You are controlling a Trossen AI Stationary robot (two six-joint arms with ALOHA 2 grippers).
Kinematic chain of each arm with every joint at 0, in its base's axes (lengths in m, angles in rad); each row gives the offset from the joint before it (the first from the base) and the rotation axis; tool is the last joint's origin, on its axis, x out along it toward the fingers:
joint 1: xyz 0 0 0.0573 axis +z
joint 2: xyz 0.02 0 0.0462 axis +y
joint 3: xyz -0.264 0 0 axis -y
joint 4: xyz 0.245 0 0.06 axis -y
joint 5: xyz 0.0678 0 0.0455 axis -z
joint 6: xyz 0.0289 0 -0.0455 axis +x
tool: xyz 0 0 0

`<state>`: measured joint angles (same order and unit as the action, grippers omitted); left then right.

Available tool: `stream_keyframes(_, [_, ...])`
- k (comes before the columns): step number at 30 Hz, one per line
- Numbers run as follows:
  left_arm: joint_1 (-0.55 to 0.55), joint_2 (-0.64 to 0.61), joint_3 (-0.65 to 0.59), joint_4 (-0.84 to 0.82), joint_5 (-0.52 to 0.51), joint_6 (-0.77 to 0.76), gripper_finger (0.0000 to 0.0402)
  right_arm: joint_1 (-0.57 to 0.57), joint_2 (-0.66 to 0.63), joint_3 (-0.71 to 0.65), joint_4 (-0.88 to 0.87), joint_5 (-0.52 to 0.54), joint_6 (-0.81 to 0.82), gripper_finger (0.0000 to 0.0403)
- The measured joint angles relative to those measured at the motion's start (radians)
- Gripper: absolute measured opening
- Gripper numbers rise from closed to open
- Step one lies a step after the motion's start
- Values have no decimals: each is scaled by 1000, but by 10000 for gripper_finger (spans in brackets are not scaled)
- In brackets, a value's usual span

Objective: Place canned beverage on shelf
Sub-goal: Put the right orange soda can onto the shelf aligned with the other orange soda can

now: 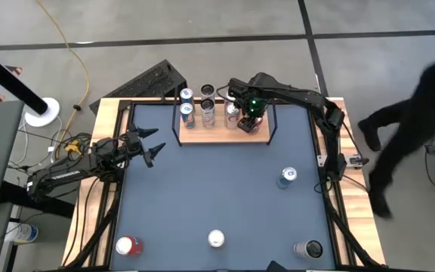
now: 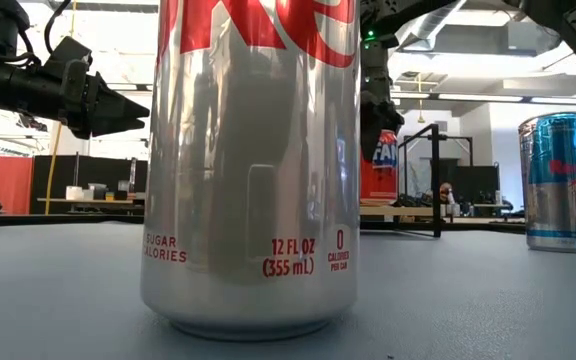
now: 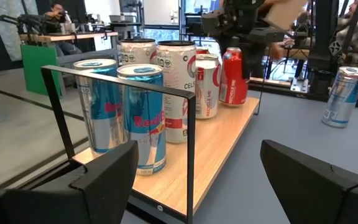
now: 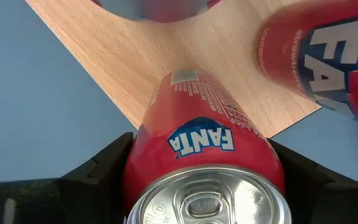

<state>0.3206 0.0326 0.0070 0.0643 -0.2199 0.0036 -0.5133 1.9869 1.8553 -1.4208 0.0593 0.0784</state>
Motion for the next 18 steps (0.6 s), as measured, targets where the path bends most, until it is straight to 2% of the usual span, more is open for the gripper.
stream_keyframes(7, [0,0,0,0,0,0,327,0,0,0,0,-3,18,291])
stream_keyframes(18, [0,0,0,0,0,0,327,0,-2,0,-1,-3,46,363])
